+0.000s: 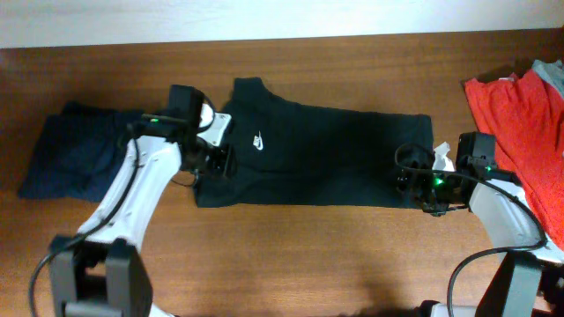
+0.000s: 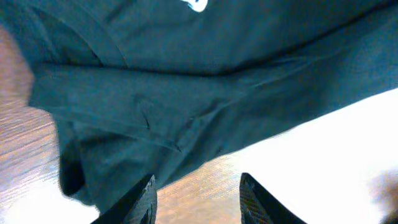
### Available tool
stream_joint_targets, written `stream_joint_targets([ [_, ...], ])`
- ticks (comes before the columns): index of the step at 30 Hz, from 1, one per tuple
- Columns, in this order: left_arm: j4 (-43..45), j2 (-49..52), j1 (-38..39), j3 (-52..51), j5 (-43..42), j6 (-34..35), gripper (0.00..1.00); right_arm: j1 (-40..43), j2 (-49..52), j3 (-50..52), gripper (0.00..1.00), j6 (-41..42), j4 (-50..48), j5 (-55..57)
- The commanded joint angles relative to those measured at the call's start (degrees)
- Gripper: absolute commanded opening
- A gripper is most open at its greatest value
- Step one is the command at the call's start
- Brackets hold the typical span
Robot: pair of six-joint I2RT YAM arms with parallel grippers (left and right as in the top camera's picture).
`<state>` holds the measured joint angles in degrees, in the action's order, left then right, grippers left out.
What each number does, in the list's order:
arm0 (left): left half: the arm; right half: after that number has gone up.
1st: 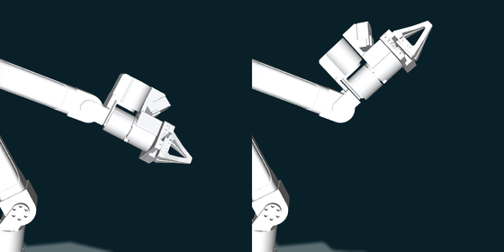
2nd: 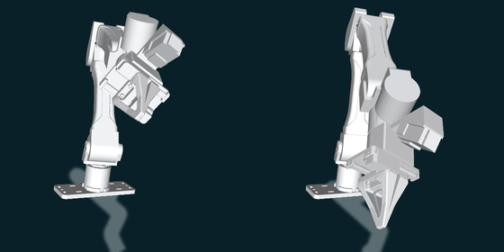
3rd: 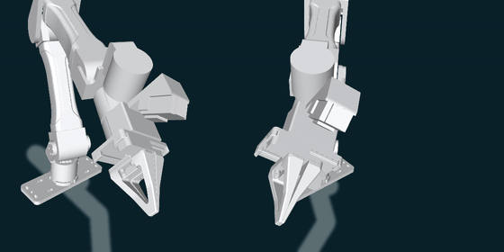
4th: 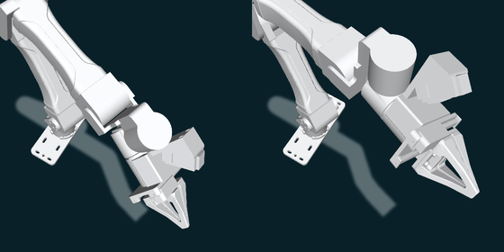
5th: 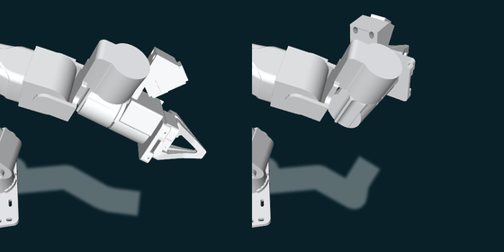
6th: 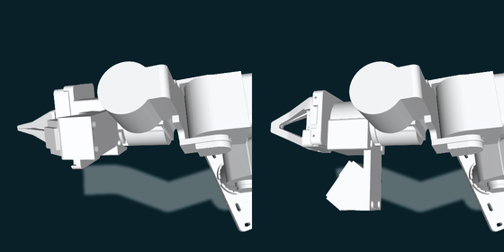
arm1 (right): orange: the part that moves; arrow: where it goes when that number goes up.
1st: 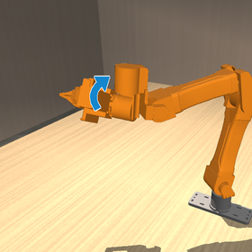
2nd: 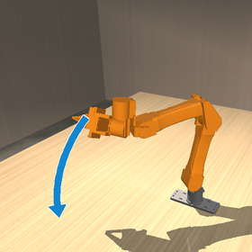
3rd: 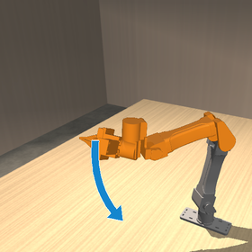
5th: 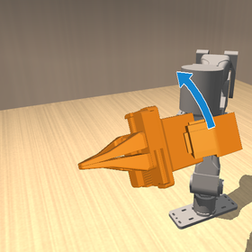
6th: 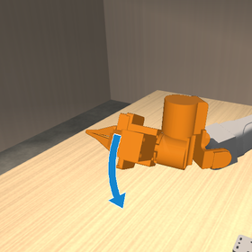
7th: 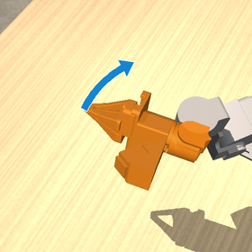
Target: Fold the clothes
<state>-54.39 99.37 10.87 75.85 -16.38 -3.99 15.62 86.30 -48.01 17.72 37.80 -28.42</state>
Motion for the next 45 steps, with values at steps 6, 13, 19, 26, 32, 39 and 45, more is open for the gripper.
stream_joint_targets([
  [6,2.69,9.73,1.16,-0.24,4.2,-4.33,0.43,0.11,-0.76,-0.85,0.76,-1.2,-0.02,-1.16],
  [13,3.43,11.96,3.45,-0.24,5.22,-4.96,0.37,0.11,-0.76,-0.85,0.76,-1.2,-0.02,-1.14],
  [19,3.8,14.21,4.72,-0.24,7.19,-4.94,0.37,0.11,-0.76,-0.85,0.76,-1.2,-0.07,-1.11],
  [26,4.0,14.88,6.27,-0.24,7.96,-6.03,0.41,0.11,-0.76,-0.85,0.76,-1.22,-0.07,-1.07],
  [32,4.94,15.1,6.38,-0.24,8.98,-6.01,0.13,0.11,-0.76,-0.85,0.76,-1.2,-0.04,-0.94],
  [39,0.55,14.99,6.38,6.51,13.25,-5.99,0.0,0.11,-0.76,-0.85,0.76,-1.22,-0.04,-0.92],
  [45,0.57,14.99,6.36,14.45,17.92,-6.03,0.0,0.13,-0.76,-0.85,0.76,-1.2,-0.04,-0.92],
])
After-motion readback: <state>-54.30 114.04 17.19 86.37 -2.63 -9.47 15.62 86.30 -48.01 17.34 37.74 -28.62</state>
